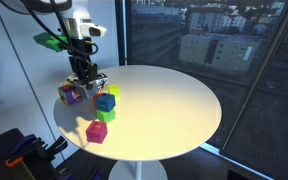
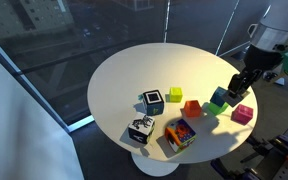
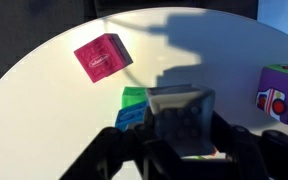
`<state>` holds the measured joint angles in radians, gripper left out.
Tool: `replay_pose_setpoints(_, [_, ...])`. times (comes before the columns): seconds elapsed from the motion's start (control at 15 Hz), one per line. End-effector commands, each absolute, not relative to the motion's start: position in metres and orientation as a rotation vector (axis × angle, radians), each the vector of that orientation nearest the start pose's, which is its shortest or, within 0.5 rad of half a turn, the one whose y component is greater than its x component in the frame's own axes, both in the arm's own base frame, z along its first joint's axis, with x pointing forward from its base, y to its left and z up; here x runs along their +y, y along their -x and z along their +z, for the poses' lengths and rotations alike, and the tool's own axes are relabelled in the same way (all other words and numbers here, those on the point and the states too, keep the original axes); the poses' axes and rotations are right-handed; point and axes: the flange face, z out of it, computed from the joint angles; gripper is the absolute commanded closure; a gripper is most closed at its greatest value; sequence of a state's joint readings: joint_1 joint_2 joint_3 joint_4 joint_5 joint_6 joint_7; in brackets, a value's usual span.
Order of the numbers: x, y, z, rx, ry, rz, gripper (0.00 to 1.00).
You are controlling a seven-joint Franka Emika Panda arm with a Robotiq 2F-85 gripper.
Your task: Pick up the gray block and put it on the blue block
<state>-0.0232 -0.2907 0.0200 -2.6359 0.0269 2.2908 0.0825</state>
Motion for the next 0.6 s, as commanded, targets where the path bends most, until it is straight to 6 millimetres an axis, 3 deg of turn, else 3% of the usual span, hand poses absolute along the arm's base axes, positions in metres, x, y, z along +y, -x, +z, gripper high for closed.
replay_pose_setpoints(0.0, [-0.013, -0.412, 0.350, 0.271, 3.140, 0.114, 0.72])
replay_pose_setpoints(0.53, [-0.039, -0.429, 0.349, 0.397, 3.105, 0.233, 0.72])
